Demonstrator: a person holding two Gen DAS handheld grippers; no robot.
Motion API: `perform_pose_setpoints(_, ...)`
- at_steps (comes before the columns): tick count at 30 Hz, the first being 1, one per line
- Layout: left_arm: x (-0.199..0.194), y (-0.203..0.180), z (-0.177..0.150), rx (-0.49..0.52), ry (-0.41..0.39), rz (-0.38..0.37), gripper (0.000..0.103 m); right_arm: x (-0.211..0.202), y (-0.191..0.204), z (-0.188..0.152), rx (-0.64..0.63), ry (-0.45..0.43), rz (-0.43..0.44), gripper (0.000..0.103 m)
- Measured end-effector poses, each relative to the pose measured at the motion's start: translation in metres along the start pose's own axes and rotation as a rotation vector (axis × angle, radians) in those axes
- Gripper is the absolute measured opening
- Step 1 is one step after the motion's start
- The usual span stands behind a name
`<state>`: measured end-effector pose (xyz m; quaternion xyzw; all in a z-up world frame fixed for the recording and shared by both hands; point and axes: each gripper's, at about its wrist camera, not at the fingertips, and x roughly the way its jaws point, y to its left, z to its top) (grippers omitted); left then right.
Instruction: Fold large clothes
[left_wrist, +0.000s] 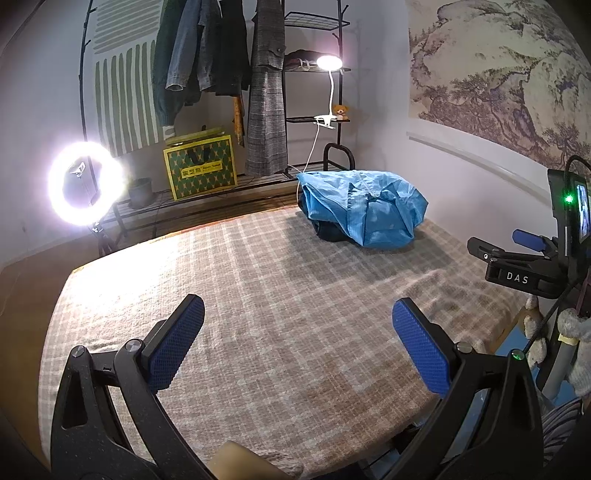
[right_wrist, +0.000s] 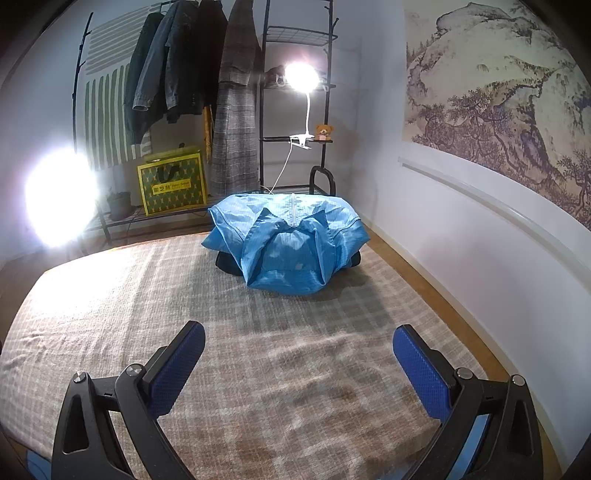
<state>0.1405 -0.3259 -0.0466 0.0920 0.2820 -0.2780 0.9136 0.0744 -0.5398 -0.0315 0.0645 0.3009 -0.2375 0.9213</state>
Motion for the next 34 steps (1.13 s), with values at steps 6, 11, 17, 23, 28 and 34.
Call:
perform_pose_setpoints(6,0.0001,-0.0018,-0.0004,-0.005,0.000,0.004,0.103,-0.0004,-0.0002,-0.0005,0.003,0.002,0.002,0.103)
perform_pose_setpoints(11,0.0000,-0.0015,-0.0004,-0.005,0.000,0.003,0.103,0.0007,0.0002,-0.0021,0.005,0.004,0.005,0.103)
perform_pose_setpoints(17,-0.0003,-0.0011,-0.0001,-0.009,0.001,0.005,0.103,0.0017,0.0008,-0.0034,-0.005,0.006,0.007,0.103)
perform_pose_setpoints(23,-0.0041,-0.0013,-0.0010,-0.006,-0.014,0.026,0.103,0.0025,-0.0009,-0.0036,-0.005,0.008,0.006,0.103)
perform_pose_setpoints(28,-0.0060,-0.0030,-0.0016,-0.009,-0.020,0.033,0.103,0.0039,-0.0026,-0.0036,-0.003,0.012,0.007,0.103)
perform_pose_setpoints(34,-0.0056,-0.0021,0.0005,-0.007,-0.008,0.024,0.103,0.0042,-0.0028,-0.0033,-0.003,0.012,0.008,0.103)
